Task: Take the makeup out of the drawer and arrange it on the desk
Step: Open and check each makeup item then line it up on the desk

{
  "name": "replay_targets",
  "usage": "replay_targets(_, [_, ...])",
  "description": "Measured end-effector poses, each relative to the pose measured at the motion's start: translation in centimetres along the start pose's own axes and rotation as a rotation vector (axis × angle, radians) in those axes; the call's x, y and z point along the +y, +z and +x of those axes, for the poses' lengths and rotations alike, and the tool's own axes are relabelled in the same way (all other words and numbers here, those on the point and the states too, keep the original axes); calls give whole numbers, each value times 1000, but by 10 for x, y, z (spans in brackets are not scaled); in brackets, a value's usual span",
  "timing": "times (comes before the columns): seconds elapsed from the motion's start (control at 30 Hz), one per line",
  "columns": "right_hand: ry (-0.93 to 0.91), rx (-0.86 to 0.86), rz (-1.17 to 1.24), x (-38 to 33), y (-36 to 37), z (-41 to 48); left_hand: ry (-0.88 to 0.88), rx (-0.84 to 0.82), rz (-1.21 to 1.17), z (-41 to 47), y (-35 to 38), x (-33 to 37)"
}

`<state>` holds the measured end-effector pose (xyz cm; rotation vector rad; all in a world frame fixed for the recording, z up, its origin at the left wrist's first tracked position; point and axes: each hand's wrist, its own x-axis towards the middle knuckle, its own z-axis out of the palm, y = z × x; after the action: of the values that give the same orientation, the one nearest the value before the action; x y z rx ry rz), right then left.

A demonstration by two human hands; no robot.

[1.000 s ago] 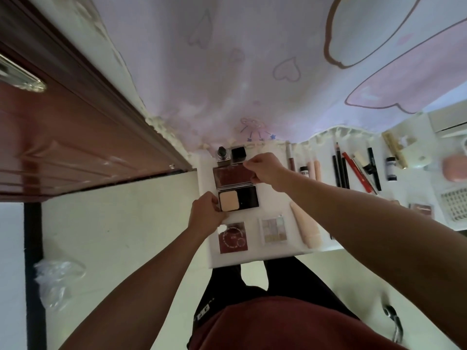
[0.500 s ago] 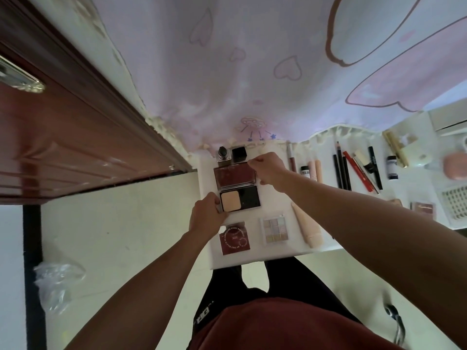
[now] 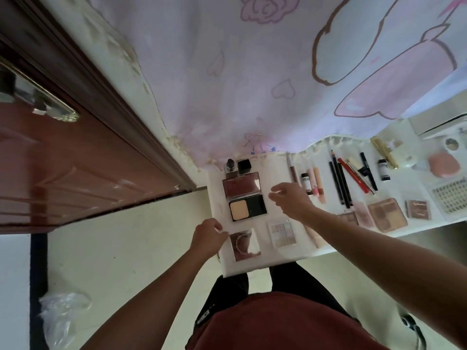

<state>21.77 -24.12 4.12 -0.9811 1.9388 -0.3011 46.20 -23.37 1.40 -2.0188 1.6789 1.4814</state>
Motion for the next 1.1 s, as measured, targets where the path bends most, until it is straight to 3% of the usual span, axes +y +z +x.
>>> replay_targets(0.2, [-38, -78, -171, 14, 36, -54, -102, -108, -205, -9, 7, -4])
replay_targets(0.47, [-471, -137, -800, 29, 75, -73, -10, -127, -175, -10, 11, -10])
replay_targets(0.73, [-699, -70, -912, 49, 89, -58, -7, -119, -182, -21, 17, -11])
replay_targets(0.87, [-573, -128, -750, 43, 72, -59, 15, -104, -269, -32, 14, -6])
replay_targets(0.97, [-370, -144, -314, 30, 37, -73, 51, -29, -507, -48, 6, 11])
replay_targets(1.1, [-213, -377, 273, 11, -21, -90, 147, -54, -823, -75, -12, 51])
